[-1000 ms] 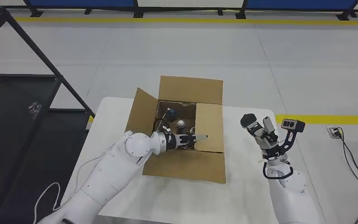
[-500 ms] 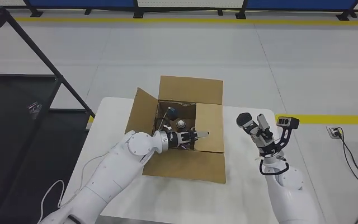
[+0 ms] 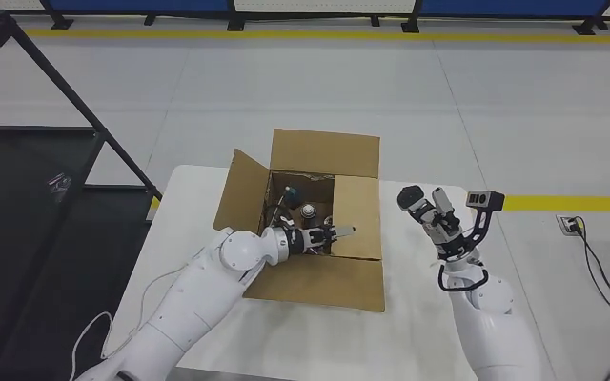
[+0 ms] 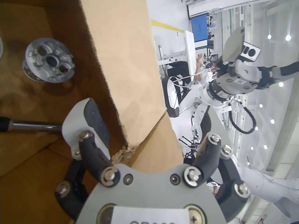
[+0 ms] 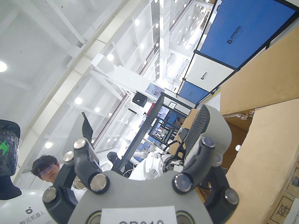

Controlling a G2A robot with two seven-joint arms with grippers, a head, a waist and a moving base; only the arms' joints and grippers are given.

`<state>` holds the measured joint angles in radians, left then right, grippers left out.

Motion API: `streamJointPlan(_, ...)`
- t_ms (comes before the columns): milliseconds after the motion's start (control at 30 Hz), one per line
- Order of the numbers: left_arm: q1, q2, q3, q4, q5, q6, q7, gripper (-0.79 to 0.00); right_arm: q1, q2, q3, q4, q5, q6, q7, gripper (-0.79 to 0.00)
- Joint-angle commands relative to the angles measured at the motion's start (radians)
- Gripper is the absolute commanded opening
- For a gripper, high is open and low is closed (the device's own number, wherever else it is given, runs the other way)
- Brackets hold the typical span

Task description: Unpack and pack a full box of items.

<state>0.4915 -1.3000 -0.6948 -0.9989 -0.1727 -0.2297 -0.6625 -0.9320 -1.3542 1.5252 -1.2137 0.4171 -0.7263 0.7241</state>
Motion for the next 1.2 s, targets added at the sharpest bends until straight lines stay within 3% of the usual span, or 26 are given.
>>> streamJointPlan(0, -0.001, -0.006, -0.003, 0.005, -0.013, -0.013, -0.001, 0.000, -0.008, 0.002, 0.004, -0.005, 0.002, -0.003, -0.001, 0.000)
streamJointPlan(467, -0.010, -0.036, -0.043, -0.061, -0.068, -0.110, 0.008, 0.000, -0.057, 0.017, 0.019, -0.027, 0.034, -0.035, -0.008, 0.000)
streamJointPlan(633, -0.013, -0.058, -0.015, -0.097, -0.032, -0.148, 0.047, 0.000, -0.081, 0.024, 0.039, -0.038, 0.064, -0.065, -0.016, 0.000)
streamJointPlan(833, -0.041, -0.112, 0.055, -0.053, -0.008, -0.169, 0.127, 0.000, -0.131, 0.033, 0.077, -0.061, 0.106, -0.108, -0.017, 0.000)
streamJointPlan(1167, -0.115, -0.239, 0.189, 0.106, 0.029, -0.141, 0.215, 0.000, -0.262, 0.050, 0.198, -0.097, 0.237, -0.247, -0.064, 0.000)
